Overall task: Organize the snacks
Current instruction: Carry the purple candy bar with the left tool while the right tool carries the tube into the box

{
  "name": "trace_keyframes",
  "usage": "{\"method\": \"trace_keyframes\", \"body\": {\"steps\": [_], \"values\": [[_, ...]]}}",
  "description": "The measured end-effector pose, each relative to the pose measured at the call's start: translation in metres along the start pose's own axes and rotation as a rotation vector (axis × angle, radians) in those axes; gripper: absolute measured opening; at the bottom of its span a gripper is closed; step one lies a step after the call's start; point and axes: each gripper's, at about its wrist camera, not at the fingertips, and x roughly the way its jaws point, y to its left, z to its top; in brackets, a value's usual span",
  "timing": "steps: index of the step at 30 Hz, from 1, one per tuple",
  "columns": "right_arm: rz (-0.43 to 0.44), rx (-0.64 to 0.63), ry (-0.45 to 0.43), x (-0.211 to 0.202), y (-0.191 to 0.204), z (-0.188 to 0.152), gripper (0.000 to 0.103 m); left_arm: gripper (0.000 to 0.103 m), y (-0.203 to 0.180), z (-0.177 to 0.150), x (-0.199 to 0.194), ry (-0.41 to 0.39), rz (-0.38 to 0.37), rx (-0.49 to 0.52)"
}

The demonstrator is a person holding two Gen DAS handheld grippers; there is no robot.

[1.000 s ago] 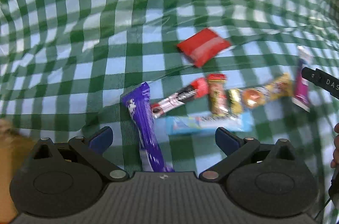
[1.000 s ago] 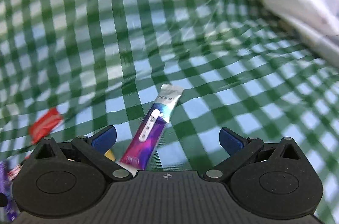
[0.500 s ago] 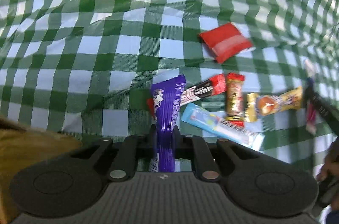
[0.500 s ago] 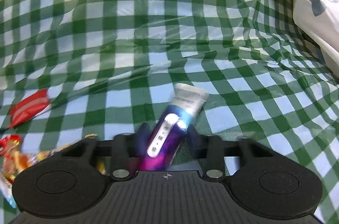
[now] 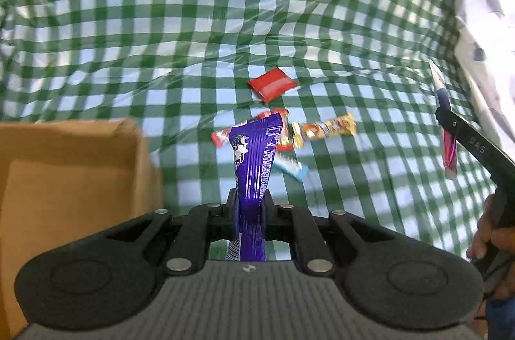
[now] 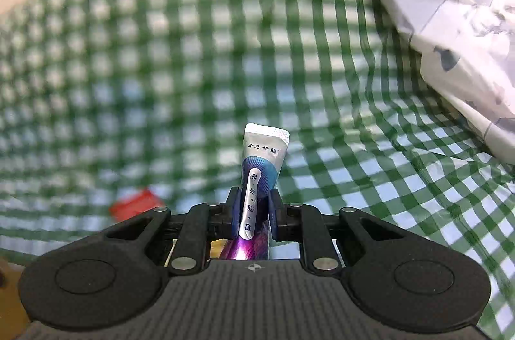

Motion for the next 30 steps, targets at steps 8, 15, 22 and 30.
{"method": "trace_keyframes", "body": {"steps": [8,15,22,30], "values": [[0.175,0.051,-0.018,-0.152,0.07,-0.034,0.018,0.013,0.032,-0.081,-0.112,-0.027,0.109,0.039],[0.347,-0.017,0.065,-0.248,0.136,-0.081,0.019,0.013,0.085,-0.158,-0.18,-0.023,0.173,-0.024],[0.45,-0.095,0.136,-0.311,0.178,-0.114,0.019,0.013,0.131,-0.221,-0.222,-0.038,0.22,-0.088],[0.466,-0.179,0.125,-0.351,0.211,-0.128,0.019,0.013,0.15,-0.258,-0.253,-0.085,0.21,-0.134]]}}
